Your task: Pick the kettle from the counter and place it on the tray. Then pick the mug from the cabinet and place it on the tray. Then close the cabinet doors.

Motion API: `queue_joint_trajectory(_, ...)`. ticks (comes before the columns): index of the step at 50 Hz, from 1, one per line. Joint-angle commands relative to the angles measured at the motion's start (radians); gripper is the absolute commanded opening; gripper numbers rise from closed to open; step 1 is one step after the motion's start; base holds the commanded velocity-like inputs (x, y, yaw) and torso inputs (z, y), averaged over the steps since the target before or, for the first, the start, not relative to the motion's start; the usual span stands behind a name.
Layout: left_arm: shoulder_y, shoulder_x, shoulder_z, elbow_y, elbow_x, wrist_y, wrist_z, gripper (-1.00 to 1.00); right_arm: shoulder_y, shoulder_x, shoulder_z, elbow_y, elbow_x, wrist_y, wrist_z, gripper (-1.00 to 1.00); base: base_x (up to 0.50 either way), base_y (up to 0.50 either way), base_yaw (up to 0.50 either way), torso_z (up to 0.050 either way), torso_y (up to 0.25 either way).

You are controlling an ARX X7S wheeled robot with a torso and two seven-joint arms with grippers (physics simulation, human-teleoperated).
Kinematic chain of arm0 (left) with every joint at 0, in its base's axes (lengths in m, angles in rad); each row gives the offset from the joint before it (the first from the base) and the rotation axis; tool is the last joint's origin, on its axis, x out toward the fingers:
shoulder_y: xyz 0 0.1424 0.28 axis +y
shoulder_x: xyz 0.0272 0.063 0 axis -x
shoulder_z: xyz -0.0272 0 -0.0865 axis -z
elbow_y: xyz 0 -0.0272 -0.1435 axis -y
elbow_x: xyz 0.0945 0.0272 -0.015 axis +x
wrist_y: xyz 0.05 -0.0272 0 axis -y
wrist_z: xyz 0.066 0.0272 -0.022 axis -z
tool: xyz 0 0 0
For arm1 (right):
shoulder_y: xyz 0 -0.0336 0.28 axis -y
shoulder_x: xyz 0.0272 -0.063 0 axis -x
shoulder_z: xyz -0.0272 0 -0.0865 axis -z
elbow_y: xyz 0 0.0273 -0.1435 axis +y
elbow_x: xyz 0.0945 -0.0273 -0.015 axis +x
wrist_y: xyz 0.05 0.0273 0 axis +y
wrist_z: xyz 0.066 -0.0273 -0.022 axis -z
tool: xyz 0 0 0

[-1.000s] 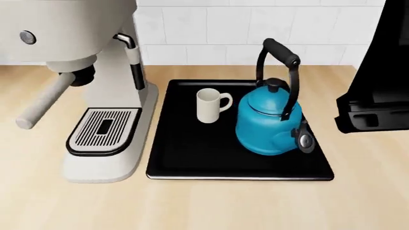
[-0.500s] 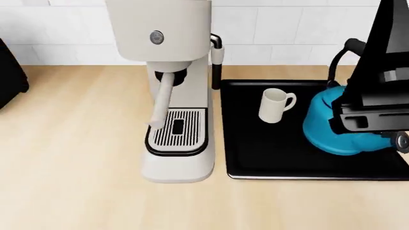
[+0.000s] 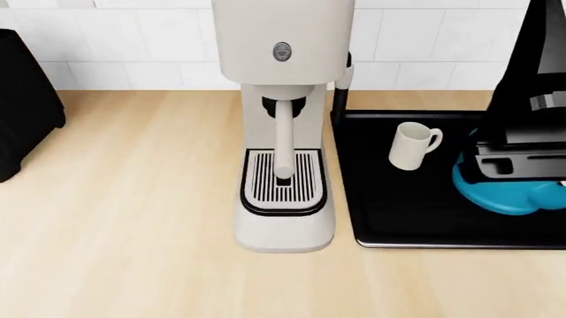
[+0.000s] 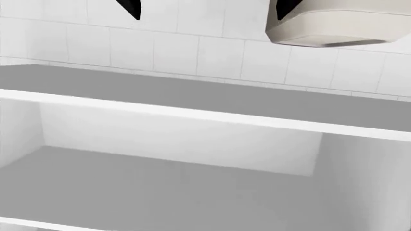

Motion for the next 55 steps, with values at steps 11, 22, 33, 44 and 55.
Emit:
queue_joint_trajectory(11,-0.036,-0.294,-0.004,-0.171,0.140,0.080,0.040,1.00,0.001,0.037,-0.072,0.000,-0.045,-0.069,0.000,1.00,0.00,0.00,0.00,0.000,0.000)
queue_joint_trajectory(22,-0.307,-0.298,0.720,-0.461,0.526,0.304,0.220,1.00,0.000,0.014,-0.076,0.000,-0.060,-0.042,0.000,1.00,0.00,0.00,0.00,0.000,0.000)
queue_joint_trajectory(33,-1.196,0.301,1.100,-0.721,0.726,-0.160,0.314,1.00,-0.016,-0.013,-0.063,0.000,-0.058,-0.010,0.000,1.00,0.00,0.00,0.00,0.000,0.000)
queue_joint_trajectory(44,-1.330,0.442,1.223,-0.933,0.866,-0.116,0.437,1.00,-0.042,-0.023,0.007,0.000,-0.020,0.027,0.000,1.00,0.00,0.00,0.00,0.001,0.000)
queue_joint_trajectory(55,-1.379,0.751,1.058,-1.081,1.265,-0.026,0.749,1.00,-0.076,-0.062,0.097,0.000,0.037,0.084,0.000,1.00,0.00,0.00,0.00,0.001,0.000)
